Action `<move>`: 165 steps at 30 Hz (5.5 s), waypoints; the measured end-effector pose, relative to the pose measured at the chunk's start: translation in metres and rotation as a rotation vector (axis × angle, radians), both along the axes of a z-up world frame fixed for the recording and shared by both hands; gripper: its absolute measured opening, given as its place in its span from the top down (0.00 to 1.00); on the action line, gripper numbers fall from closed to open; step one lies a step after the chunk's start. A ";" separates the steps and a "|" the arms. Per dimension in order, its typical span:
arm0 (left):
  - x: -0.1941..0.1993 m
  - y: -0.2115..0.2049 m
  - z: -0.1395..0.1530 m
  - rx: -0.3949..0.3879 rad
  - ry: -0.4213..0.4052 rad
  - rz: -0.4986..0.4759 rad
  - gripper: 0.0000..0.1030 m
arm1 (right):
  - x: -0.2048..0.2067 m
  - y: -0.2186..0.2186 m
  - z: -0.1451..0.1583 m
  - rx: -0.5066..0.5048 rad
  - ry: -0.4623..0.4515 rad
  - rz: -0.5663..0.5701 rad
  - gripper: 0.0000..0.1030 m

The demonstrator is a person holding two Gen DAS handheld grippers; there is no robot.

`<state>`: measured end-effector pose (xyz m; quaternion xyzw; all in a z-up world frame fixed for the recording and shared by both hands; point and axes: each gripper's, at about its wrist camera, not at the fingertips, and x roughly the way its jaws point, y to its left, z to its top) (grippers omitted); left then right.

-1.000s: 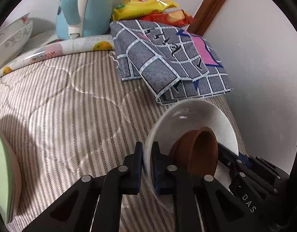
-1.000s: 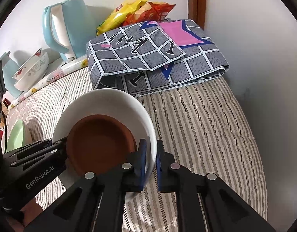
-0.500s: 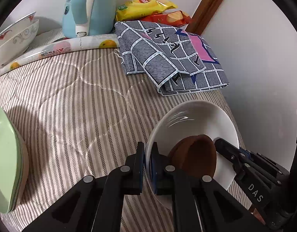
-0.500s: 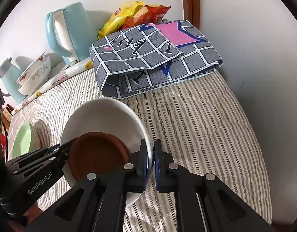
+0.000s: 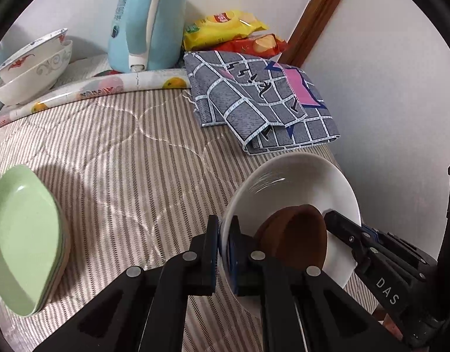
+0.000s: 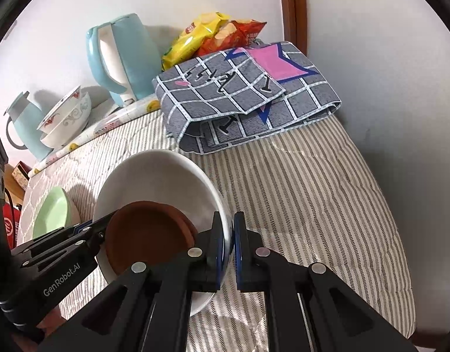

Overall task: Organize plates and bowls
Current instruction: 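Carry the white bowl with both grippers and lower it onto the green plate, then open both grippers to release the white bowl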

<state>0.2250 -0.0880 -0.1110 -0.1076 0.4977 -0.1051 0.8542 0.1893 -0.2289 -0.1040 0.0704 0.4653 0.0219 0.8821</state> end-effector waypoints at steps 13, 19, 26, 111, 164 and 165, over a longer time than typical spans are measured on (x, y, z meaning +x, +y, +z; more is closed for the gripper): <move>-0.016 0.021 0.025 -0.003 -0.042 0.014 0.94 | -0.016 0.020 0.026 -0.003 -0.047 0.017 0.93; -0.026 0.033 0.034 -0.004 -0.059 0.027 0.94 | -0.023 0.029 0.034 -0.001 -0.063 0.027 0.93; -0.035 0.046 0.042 -0.008 -0.074 0.043 0.93 | -0.030 0.042 0.042 0.001 -0.076 0.043 0.93; -0.027 0.262 -0.010 -0.023 0.055 0.289 0.93 | 0.027 0.257 -0.011 -0.004 0.046 0.294 0.93; -0.090 0.242 0.051 -0.005 -0.083 0.283 0.67 | -0.045 0.209 0.047 -0.077 -0.076 0.267 0.59; -0.094 0.238 0.055 0.004 -0.094 0.283 0.66 | -0.052 0.202 0.053 -0.087 -0.092 0.253 0.57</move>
